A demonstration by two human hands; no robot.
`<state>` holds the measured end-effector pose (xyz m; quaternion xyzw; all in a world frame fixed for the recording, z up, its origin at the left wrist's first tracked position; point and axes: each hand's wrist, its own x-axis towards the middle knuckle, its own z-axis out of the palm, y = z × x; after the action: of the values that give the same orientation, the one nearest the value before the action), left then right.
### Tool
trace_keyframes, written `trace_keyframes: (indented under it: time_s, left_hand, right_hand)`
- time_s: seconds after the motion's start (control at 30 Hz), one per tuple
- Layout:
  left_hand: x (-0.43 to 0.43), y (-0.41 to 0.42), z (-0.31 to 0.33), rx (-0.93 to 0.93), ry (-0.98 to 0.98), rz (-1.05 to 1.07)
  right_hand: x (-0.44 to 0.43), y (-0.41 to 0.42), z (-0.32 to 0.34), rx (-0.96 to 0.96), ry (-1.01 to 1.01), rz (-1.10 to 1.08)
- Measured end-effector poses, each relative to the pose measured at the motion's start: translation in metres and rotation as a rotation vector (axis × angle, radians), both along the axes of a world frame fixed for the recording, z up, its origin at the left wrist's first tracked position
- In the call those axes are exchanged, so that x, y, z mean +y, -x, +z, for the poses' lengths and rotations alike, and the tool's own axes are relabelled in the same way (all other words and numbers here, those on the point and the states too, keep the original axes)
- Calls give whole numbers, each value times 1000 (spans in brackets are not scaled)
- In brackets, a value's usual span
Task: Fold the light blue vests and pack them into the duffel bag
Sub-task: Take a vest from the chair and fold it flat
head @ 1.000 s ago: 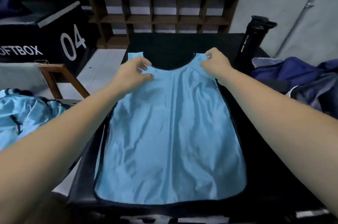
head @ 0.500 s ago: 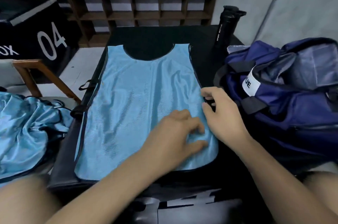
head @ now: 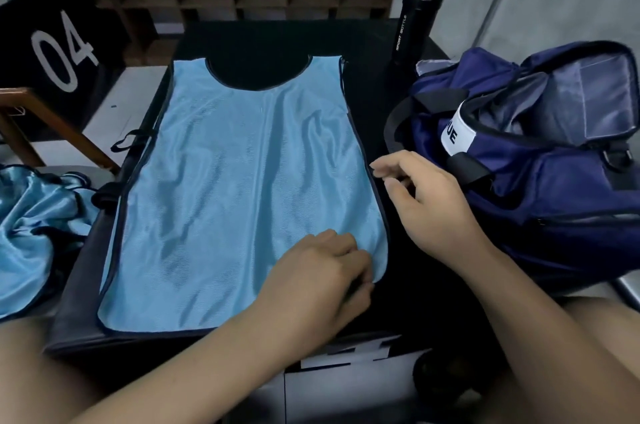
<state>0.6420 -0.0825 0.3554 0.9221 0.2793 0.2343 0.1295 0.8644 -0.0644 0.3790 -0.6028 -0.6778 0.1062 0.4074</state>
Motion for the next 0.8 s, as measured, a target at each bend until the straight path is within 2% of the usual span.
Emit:
trace_keyframes:
  time_s: [0.13,0.23,0.33,0.47,0.57,0.67,0.8]
  left_hand:
    - [7,11,17,-178,207,87]
    - [28,29,30,-301,244,273]
    - [46,47,37,-348,250,417]
    - [55,61,40,-433,328,543]
    - [55,63,39,-423,311,555]
    - [54,63,37,-402,304,551]
    - [53,63,39,-456,294,545]
  right_hand:
    - [-10,0,-3,10,25,-9]
    - [-20,-1,-4,21,38,-8]
    - [-26,2,-1,6,70,20]
    - [-33,11,9,-93,137,205]
    - [-39,19,10,-267,178,318]
    - [-40,17,10,-407,214,316]
    - [-36,4,7,-484,202,201]
